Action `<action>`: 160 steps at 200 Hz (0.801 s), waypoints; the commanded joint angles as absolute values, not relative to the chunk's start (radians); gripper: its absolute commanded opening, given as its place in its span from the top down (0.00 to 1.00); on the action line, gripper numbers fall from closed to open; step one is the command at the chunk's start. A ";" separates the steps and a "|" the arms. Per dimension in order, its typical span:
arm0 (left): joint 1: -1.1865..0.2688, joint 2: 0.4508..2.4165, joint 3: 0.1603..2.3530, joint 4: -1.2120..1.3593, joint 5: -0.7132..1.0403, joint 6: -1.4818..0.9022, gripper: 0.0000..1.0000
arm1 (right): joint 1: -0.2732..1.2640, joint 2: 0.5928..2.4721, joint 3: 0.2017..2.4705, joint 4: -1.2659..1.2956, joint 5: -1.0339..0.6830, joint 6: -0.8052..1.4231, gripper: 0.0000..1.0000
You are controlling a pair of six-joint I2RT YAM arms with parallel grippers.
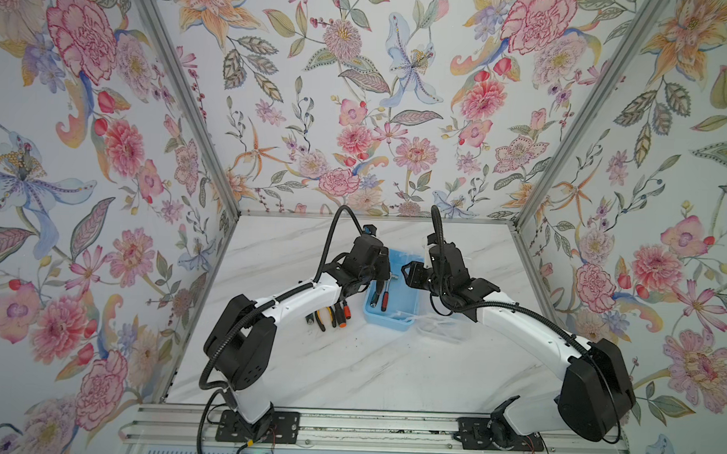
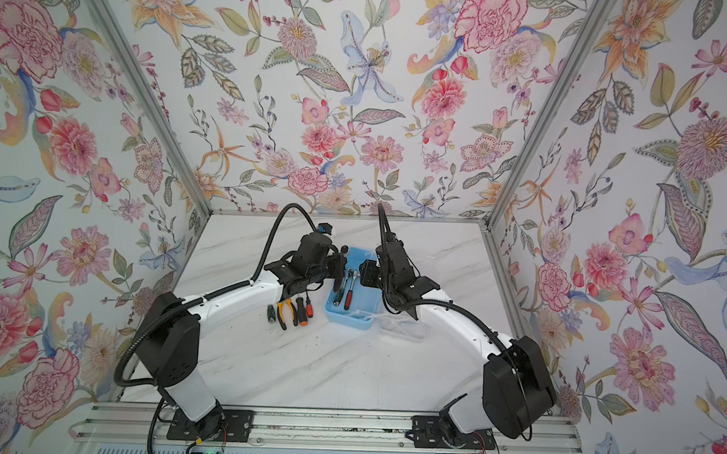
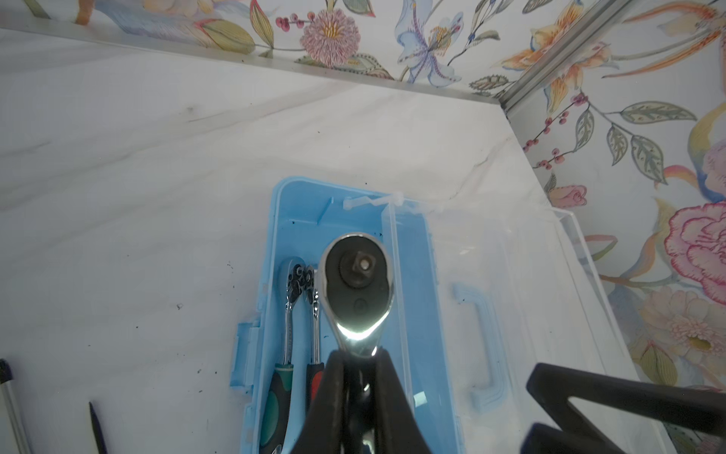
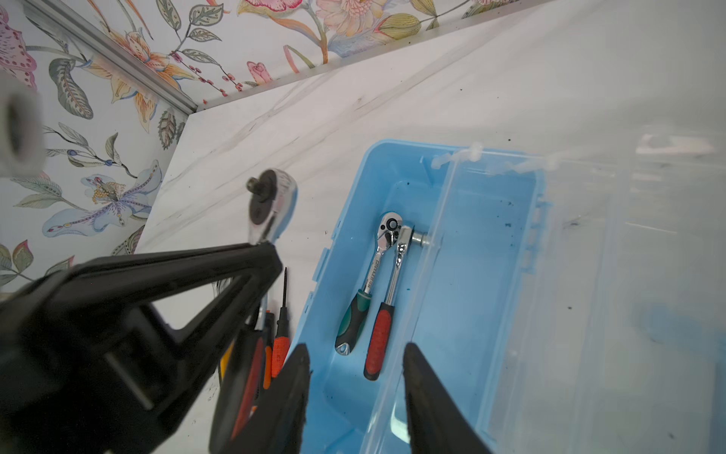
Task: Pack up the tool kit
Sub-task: 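Lower the small ratchet into the box beside the other ratchets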
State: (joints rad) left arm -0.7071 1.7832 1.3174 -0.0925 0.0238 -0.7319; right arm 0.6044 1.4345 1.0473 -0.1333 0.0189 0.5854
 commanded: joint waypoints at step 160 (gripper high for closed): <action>-0.716 2.007 1.436 -0.198 -0.036 -0.673 0.67 | 0.607 1.401 1.026 -0.147 0.040 0.586 0.58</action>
State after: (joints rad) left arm -0.7139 2.0460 1.4433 -0.1913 0.0109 -0.6945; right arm 0.6044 1.4319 1.0233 -0.1371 0.0196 0.5892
